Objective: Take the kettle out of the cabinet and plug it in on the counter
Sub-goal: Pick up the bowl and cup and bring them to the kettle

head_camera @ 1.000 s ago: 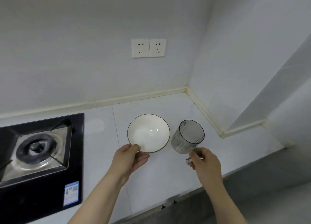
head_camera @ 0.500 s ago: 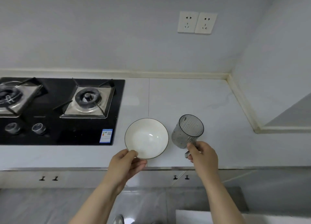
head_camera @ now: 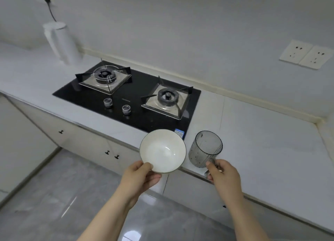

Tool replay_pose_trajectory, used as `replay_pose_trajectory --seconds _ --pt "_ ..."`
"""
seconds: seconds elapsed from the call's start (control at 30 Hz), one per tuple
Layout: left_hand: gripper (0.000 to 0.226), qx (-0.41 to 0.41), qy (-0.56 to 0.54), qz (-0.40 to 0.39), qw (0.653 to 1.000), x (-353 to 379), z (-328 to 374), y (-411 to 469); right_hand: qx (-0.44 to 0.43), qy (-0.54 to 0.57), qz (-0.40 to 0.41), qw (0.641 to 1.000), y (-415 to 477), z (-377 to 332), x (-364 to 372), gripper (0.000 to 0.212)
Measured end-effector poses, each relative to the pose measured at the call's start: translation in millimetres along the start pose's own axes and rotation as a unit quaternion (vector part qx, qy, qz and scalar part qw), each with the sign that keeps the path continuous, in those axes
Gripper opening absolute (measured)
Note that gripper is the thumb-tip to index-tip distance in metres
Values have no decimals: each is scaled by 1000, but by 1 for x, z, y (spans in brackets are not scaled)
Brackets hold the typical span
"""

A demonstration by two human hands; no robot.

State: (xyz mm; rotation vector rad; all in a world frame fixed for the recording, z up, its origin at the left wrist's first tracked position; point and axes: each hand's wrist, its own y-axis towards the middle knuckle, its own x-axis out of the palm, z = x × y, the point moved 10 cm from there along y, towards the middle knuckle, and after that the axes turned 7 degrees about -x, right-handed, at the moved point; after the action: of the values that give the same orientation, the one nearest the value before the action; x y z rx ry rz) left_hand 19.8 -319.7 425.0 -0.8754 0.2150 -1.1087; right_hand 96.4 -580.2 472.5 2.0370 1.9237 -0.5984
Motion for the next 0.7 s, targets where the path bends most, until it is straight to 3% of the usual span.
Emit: replay_pose_trajectory --seconds 0.23,0.5,0.7 --pt "25 32 -54 65 996 -155 23 -50 -51 2 -93 994 -59 -76 130 18" --pt "20 59 -97 138 984 -305 34 -110 -87 5 -170 982 -133 -130 260 18" --pt "18 67 -139 161 975 -366 40 -126 -101 0 -213 972 -160 -160 323 15"
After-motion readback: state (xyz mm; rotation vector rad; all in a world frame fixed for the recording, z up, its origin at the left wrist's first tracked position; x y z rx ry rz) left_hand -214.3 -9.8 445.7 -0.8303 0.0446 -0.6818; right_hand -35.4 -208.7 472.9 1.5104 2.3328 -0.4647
